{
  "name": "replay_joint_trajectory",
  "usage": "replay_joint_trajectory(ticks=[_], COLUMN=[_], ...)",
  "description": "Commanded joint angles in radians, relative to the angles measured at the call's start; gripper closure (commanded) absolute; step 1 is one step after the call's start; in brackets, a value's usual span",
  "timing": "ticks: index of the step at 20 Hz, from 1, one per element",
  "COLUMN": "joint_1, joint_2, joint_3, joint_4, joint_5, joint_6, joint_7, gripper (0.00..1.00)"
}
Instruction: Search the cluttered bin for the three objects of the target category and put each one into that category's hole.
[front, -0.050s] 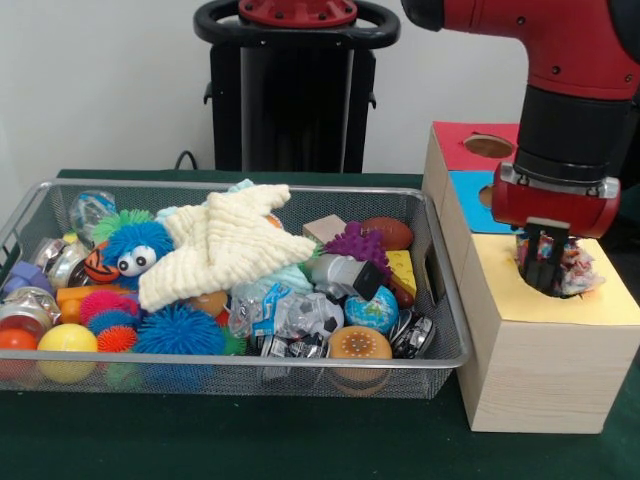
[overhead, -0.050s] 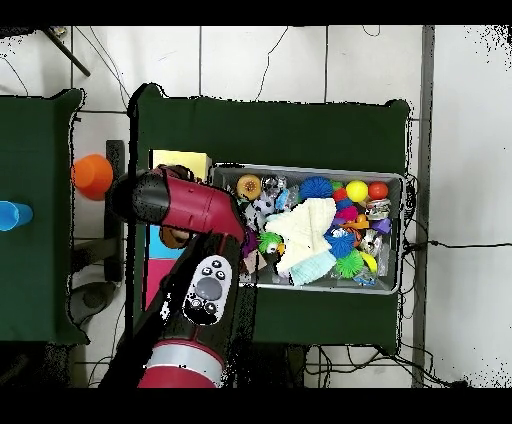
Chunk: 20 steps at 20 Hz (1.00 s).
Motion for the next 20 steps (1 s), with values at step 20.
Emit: replay_joint_trajectory(ticks=[20], joint_1=[-0.039], joint_2=[0.052], joint_3=[0.121], joint_4=[0.129], joint_5=[-0.088], joint_6=[0.106], joint_7=[0.064], gripper=[1.00])
